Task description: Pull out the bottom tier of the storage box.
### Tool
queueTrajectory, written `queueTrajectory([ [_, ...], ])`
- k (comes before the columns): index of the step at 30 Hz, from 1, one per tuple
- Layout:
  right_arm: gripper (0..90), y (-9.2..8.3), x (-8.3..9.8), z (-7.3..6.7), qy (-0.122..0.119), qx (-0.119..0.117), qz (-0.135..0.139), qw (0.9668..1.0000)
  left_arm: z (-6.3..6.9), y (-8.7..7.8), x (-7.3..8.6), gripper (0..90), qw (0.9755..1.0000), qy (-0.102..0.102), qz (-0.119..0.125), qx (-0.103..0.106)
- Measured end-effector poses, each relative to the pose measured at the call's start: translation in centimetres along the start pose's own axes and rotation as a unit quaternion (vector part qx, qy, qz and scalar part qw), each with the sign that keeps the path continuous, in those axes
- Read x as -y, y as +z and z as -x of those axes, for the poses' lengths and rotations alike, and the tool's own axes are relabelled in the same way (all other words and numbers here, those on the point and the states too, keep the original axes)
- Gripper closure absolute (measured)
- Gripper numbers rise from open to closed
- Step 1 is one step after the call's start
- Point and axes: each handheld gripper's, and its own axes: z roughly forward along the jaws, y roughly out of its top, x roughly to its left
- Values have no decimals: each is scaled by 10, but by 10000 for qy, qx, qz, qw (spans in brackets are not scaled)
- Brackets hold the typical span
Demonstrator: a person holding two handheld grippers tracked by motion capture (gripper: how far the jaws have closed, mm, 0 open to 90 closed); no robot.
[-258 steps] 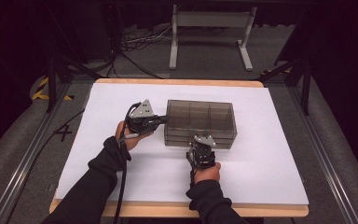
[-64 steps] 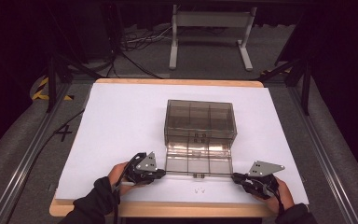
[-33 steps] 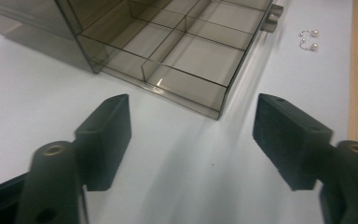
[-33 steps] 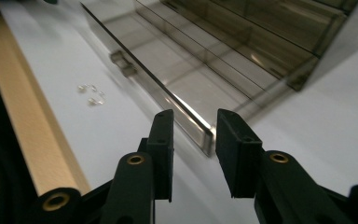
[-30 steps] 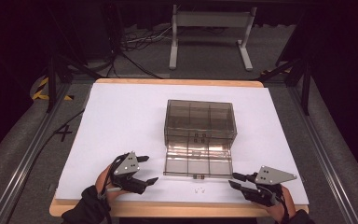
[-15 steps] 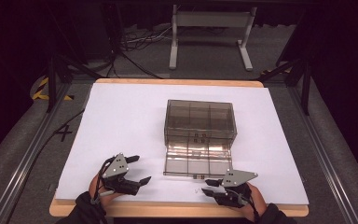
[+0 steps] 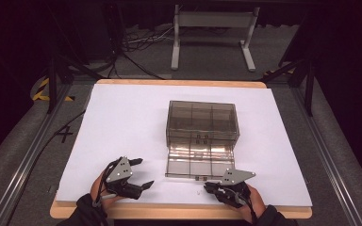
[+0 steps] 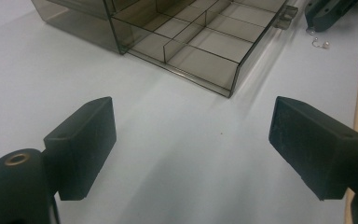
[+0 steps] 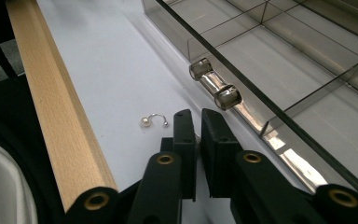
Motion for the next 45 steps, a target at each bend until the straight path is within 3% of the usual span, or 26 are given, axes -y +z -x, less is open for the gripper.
queueTrajectory([
  [14, 856, -4, 0, 0, -78, -1, 10, 10000, 0, 1, 0, 160, 10000, 40, -55, 64],
  [25, 856, -22, -9, 0, -209, -5, 388, 9990, 0, 1, -1, 157, 9999, 55, -87, 65],
  [45, 857, -38, -26, 7, -314, 166, 776, 9964, 0, 2, -1, 150, 9999, 54, -100, 77],
])
